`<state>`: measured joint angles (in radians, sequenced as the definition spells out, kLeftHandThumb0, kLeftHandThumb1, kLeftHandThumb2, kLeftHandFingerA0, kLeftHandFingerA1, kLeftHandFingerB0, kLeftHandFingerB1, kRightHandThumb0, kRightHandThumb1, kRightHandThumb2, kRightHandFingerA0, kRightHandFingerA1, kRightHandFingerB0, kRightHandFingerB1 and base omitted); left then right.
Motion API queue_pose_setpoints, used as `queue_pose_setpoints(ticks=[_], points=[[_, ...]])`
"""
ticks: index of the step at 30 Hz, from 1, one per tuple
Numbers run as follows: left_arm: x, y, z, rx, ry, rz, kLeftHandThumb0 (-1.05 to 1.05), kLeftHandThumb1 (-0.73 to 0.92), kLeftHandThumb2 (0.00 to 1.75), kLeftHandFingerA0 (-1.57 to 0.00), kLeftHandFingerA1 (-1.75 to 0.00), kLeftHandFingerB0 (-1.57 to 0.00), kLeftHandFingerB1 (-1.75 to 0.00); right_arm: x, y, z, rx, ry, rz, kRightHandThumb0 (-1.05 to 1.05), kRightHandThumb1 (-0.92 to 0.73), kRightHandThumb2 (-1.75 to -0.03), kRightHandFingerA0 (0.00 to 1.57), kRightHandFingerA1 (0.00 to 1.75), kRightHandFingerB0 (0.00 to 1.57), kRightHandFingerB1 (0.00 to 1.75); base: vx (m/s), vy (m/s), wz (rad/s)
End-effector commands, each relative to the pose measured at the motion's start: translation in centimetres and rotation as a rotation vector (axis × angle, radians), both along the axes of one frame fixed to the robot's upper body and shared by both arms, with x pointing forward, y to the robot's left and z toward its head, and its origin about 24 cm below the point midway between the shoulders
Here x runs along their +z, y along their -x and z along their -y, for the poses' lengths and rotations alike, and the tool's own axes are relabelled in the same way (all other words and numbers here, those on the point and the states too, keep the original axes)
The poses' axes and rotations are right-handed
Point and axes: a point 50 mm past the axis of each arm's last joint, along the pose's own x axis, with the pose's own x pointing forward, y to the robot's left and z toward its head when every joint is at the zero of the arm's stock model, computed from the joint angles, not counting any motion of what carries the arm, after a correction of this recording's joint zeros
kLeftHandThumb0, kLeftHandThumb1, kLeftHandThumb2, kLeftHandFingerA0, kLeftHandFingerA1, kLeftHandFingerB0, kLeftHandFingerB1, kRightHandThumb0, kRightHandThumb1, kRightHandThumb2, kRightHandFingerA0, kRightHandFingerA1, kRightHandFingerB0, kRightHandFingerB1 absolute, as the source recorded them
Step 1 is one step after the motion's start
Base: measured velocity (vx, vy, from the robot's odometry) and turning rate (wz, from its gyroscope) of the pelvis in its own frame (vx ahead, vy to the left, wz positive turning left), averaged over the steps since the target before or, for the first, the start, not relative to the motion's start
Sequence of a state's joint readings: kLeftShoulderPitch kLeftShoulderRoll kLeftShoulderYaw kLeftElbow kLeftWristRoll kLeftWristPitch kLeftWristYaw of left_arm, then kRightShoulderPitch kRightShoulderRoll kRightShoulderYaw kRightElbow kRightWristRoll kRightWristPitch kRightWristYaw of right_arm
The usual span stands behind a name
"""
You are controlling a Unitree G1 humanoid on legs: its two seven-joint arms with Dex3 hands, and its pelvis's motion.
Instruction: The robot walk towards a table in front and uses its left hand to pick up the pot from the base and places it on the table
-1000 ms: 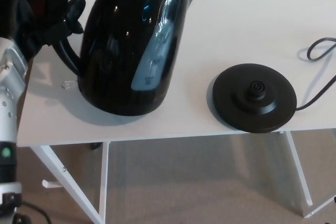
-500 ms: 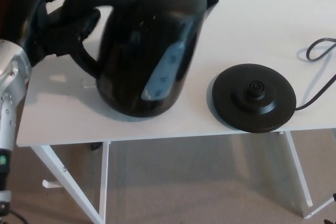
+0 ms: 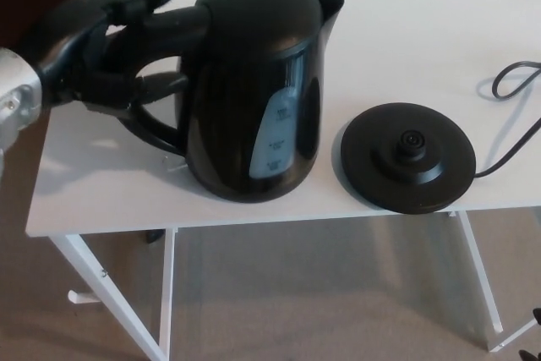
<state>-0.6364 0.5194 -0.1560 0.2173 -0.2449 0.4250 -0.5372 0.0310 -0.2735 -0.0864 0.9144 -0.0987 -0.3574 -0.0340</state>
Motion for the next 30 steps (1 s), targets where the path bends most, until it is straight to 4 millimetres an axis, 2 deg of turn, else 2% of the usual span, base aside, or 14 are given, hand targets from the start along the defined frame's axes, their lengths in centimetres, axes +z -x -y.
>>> queue_pose_setpoints(ticks=[1,2,3,7,8,15,16,17,18,20,22,23,27,30], points=[[0.0,0.6,-1.4,-0.133,-0.166,-0.174,-0.66,0.38,0.68,0.0,0.0,0.0,0.0,0.4,-0.2,0.7,-0.016,0.037,-0.003,-0.52,-0.48,-0.78,0.5,0.51,0.38,0.48,0.0,0.0,0.0],[0.1,0.7,-1.5,-0.132,-0.169,-0.183,-0.66,0.38,0.68,0.0,0.0,0.0,0.0,0.4,-0.2,0.7,-0.018,0.039,-0.003,-0.52,-0.48,-0.78,0.5,0.51,0.38,0.48,0.0,0.0,0.0],[0.2,0.8,-1.9,-0.125,-0.19,-0.186,-0.71,0.38,0.7,0.0,0.0,0.0,0.0,0.4,-0.2,0.8,-0.017,0.041,-0.005,-0.45,-0.57,-0.57,0.58,0.4,0.45,0.38,0.0,0.0,0.0],[0.3,0.9,-2.4,-0.12,-0.176,-0.204,-0.7,0.38,0.69,0.0,0.0,0.0,0.0,0.4,-0.1,0.8,-0.01,0.043,-0.005,-0.46,-0.56,-0.57,0.58,0.4,0.44,0.38,0.0,0.0,0.0],[0.5,1.0,-2.6,-0.122,-0.182,-0.202,-0.75,0.39,0.71,0.0,0.0,0.0,0.0,0.4,-0.1,0.8,-0.014,0.041,-0.007,-0.52,-0.45,-0.76,0.53,0.52,0.4,0.49,0.0,0.0,0.0],[2.3,1.8,-4.2,-0.134,-0.145,-0.154,-0.78,0.39,0.73,0.0,0.0,0.0,0.0,0.3,0.1,0.8,-0.015,0.035,-0.019,-0.51,-0.45,-0.75,0.5,0.5,0.38,0.47,0.0,0.0,0.0],[2.6,1.9,-4.5,-0.127,-0.099,-0.156,-0.76,0.47,0.55,0.0,0.0,0.0,0.0,0.3,0.1,0.8,-0.012,0.041,-0.018,-0.52,-0.45,-0.76,0.52,0.52,0.4,0.48,0.0,0.0,0.0],[2.9,2.1,-4.9,-0.121,-0.041,-0.157,-0.76,0.47,0.55,0.0,0.0,0.0,0.0,0.3,0.1,0.8,-0.009,0.047,-0.018,-0.52,-0.45,-0.76,0.52,0.52,0.4,0.48,0.0,0.0,0.0],[3.3,2.3,-5.3,-0.117,-0.021,-0.139,-0.78,0.38,0.73,0.0,0.0,0.0,0.0,0.3,0.1,0.8,-0.007,0.046,-0.017,-0.53,-0.44,-0.76,0.52,0.52,0.4,0.49,0.0,0.0,0.0],[3.8,2.5,-5.7,-0.113,-0.009,-0.113,-0.78,0.38,0.73,0.0,0.0,0.0,0.0,0.3,0.2,0.8,-0.006,0.041,-0.015,-0.53,-0.44,-0.76,0.52,0.52,0.4,0.49,0.0,0.0,0.0],[4.5,2.8,-6.7,-0.087,-0.02,-0.039,-0.83,0.44,0.81,0.0,0.0,0.0,0.0,0.3,0.2,0.8,-0.019,0.027,-0.016,-0.53,-0.44,-0.76,0.52,0.52,0.39,0.49,0.0,0.0,0.0],[5.1,3.1,-7.7,-0.047,-0.019,-0.001,-0.91,0.52,0.58,0.0,0.0,0.0,0.0,0.3,0.2,0.8,-0.016,0.033,-0.019,-0.54,-0.45,-0.77,0.52,0.52,0.39,0.49,0.0,0.0,0.0],[5.9,4.0,-10.5,0.045,0.053,0.032,-0.92,0.47,0.56,0.0,0.0,0.0,0.0,0.2,0.3,0.5,-0.007,0.036,-0.025,-0.54,-0.45,-0.77,0.52,0.52,0.39,0.49,0.0,0.0,0.0],[5.2,6.0,-13.8,0.128,0.068,0.05,-0.99,0.44,0.66,0.0,0.0,0.0,0.0,0.0,0.8,0.7,-0.01,0.038,-0.038,-0.53,-0.44,-0.76,0.53,0.52,0.4,0.49,0.0,0.0,0.0]])
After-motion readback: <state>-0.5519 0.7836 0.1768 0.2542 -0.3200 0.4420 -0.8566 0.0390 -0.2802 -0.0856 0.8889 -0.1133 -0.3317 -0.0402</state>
